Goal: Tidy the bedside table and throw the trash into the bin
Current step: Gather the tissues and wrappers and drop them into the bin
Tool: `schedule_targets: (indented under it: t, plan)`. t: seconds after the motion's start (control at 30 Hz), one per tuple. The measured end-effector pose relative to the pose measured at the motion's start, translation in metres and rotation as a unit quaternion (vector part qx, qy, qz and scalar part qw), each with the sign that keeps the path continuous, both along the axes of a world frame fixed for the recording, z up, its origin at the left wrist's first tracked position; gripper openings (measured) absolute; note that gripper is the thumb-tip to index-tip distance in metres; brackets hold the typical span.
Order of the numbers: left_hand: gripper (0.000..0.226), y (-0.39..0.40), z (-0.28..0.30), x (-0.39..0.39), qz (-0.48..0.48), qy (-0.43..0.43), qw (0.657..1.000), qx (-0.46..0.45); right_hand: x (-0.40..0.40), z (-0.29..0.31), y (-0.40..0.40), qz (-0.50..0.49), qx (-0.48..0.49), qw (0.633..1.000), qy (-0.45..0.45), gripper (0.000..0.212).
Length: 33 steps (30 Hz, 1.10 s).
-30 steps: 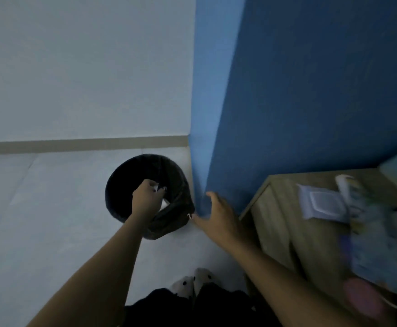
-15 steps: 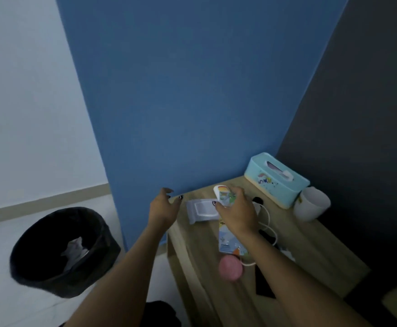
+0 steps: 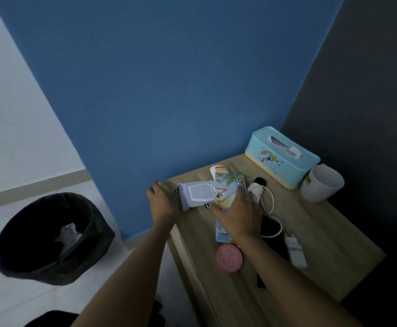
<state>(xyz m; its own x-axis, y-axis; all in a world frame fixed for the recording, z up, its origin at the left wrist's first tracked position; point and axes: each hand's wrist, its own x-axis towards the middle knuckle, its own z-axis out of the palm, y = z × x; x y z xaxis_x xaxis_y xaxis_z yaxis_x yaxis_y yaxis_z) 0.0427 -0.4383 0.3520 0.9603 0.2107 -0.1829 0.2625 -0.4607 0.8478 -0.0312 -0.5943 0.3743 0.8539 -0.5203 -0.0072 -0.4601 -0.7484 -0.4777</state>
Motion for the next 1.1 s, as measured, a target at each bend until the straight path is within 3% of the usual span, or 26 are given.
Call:
schedule_targets:
  t: [0.1,0.17,0.3,0.6,0.7,0.97,1.1]
  plan:
    - [0.065,0.001,-0.006,0.002,0.022,0.050,0.998,0.009,0.005,-0.004,0.004,0.002,-0.007,1.000,0.028,0.105]
    - [0.052,0.003,-0.012,0.005,0.000,0.077,0.996,0.050,0.006,-0.005,0.004,-0.002,-0.016,0.999,0.043,0.101]
    - [0.038,0.009,-0.021,0.006,-0.037,0.078,0.992,0.088,0.005,-0.005,0.003,-0.011,-0.030,0.999,0.043,0.099]
    - [0.039,0.027,-0.009,0.007,-0.058,0.073,0.991,0.092,0.006,0.013,0.005,-0.003,-0.058,0.998,0.033,0.097]
    - [0.027,0.047,0.007,0.011,-0.054,0.066,0.993,0.084,0.009,0.027,0.014,0.025,-0.073,0.997,0.017,0.093]
    - [0.036,0.137,0.047,-0.006,-0.009,0.018,0.993,0.114,0.005,0.051,0.078,0.089,-0.060,0.994,0.005,0.086]
    - [0.029,0.188,0.051,-0.022,0.015,0.006,0.995,0.098,-0.007,0.055,0.118,0.136,-0.056,0.989,0.011,0.082]
